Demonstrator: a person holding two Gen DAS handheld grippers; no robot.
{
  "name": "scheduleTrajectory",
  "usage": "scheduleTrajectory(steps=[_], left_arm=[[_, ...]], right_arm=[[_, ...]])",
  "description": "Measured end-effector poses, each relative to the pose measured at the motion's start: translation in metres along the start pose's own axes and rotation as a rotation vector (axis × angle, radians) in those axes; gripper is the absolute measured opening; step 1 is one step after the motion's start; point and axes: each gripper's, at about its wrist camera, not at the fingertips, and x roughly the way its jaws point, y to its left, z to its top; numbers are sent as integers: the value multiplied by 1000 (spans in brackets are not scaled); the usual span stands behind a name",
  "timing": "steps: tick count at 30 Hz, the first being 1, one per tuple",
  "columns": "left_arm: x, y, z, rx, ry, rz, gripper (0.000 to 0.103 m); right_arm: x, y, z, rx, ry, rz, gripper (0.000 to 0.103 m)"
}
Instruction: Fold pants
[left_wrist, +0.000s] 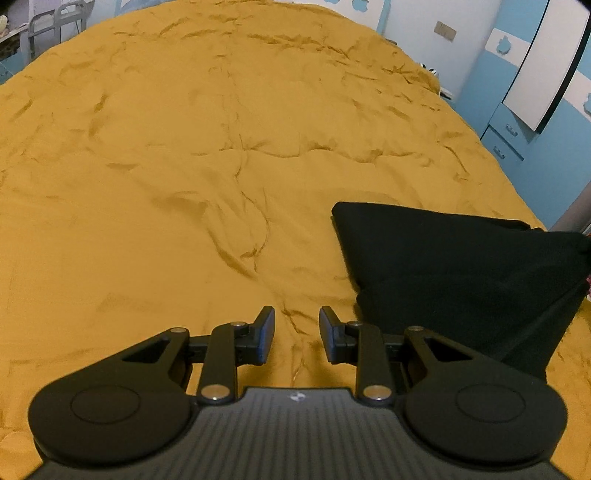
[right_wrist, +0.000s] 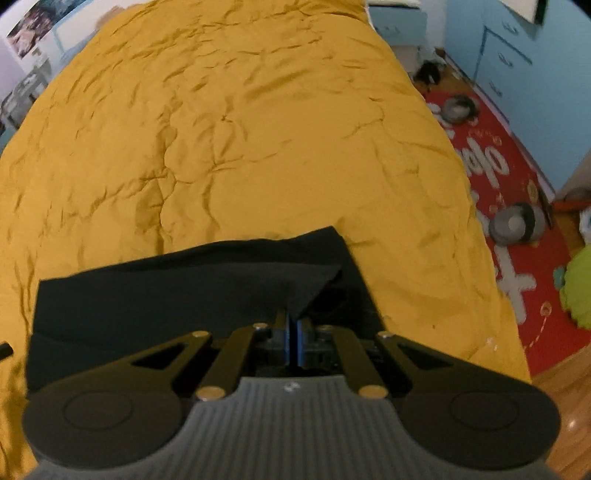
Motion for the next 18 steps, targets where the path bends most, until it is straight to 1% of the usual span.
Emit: scheduleTrajectory(steps=[2, 3, 6, 7, 8, 10, 11, 12, 14, 18], left_arm=[[2, 0, 0, 1, 1, 4, 33], [2, 0, 1, 1, -2, 5, 33], [3, -1, 2, 0, -11, 5, 33], [4, 0, 1, -3, -12, 3, 33], [5, 0, 1, -6, -12, 2, 33], [6, 0, -1, -4, -9, 9, 33], [6, 0, -2, -6, -8, 11, 33], [6, 0, -3, -13, -5, 10, 33], [6, 0, -5, -14, 4, 5, 33], [6, 1, -7, -6, 8, 2, 33]], right_arm=[[-12, 9, 3, -44, -34, 15, 0], [-24, 14, 8, -57, -64, 44, 0], [-69, 18, 21, -73, -189, 157, 0], [-74, 17, 24, -80, -206, 156, 0], [-70, 18, 26, -103, -207, 113, 0], [-35, 19, 22, -142, -146, -46, 0], [-14, 20, 17, -165, -110, -99, 0], [5, 19, 10, -186, -83, -131, 0], [38, 14, -4, -194, -48, -170, 0], [64, -2, -14, -153, -68, -163, 0]])
